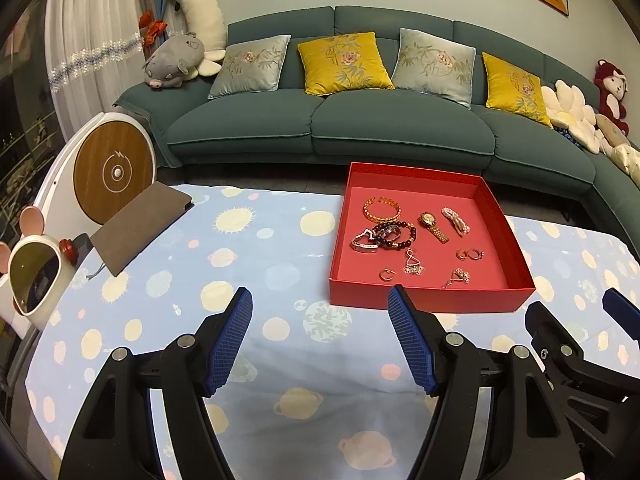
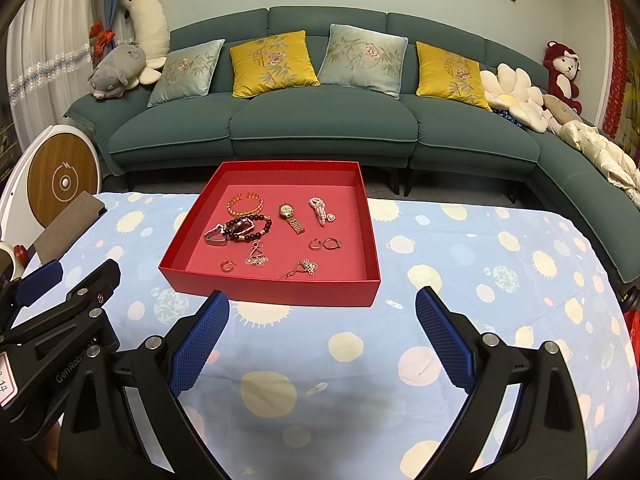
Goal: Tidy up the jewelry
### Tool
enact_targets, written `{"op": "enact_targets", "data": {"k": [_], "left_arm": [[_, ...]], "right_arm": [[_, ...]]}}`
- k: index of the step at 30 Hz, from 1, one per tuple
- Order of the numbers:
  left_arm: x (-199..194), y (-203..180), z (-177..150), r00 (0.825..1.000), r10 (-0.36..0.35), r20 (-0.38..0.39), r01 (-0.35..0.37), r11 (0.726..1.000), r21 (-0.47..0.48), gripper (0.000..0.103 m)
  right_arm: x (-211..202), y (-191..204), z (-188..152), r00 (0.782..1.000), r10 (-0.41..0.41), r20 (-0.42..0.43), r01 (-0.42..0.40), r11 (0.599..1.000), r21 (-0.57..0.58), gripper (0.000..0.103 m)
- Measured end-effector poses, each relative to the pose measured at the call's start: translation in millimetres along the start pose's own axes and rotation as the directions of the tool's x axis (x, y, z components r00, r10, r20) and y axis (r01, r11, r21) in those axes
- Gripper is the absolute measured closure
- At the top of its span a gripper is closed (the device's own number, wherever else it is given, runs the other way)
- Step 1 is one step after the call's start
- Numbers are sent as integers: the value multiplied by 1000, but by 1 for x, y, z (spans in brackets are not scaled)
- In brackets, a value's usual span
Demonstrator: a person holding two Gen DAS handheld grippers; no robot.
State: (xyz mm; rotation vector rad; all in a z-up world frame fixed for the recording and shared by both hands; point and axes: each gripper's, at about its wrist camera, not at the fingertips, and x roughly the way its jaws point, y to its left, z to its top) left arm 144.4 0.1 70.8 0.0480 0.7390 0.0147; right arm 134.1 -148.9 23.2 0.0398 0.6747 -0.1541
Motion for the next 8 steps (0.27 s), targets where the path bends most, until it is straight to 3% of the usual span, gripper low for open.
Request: {"op": "enact_targets", "data": {"k": [8], "left_arm": [[2,3,0,1000,17,-13,-17,1000,-21,35]], "right_arm": [[2,3,-3,1000,5,-1,-5,1000,-8,11]]}}
